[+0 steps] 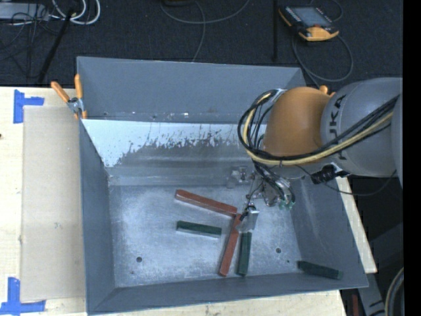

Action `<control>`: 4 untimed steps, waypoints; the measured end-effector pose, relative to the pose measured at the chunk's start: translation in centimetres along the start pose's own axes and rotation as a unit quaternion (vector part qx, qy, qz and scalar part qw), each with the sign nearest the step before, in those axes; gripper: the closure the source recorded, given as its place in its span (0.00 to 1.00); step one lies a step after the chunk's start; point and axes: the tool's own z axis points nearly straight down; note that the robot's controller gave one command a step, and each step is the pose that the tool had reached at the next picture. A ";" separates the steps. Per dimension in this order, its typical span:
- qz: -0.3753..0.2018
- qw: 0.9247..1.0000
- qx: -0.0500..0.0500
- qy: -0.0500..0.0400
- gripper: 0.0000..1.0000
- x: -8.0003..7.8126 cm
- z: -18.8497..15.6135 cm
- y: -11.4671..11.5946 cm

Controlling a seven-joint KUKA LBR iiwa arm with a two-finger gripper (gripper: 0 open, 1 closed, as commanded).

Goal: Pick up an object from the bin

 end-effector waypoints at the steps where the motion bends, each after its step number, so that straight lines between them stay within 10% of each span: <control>1: -0.050 0.999 0.002 -0.002 0.00 -2.7 4.8 4.1; 2: -0.049 0.999 0.002 -0.005 1.00 -2.7 4.6 4.0; 3: -0.088 0.996 0.002 -0.009 1.00 -1.4 -8.3 4.6; 4: -0.088 0.996 0.002 -0.005 0.00 -1.3 -7.8 4.6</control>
Offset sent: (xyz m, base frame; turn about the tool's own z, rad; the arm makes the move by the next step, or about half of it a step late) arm 0.0240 0.0410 -0.0478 -0.0960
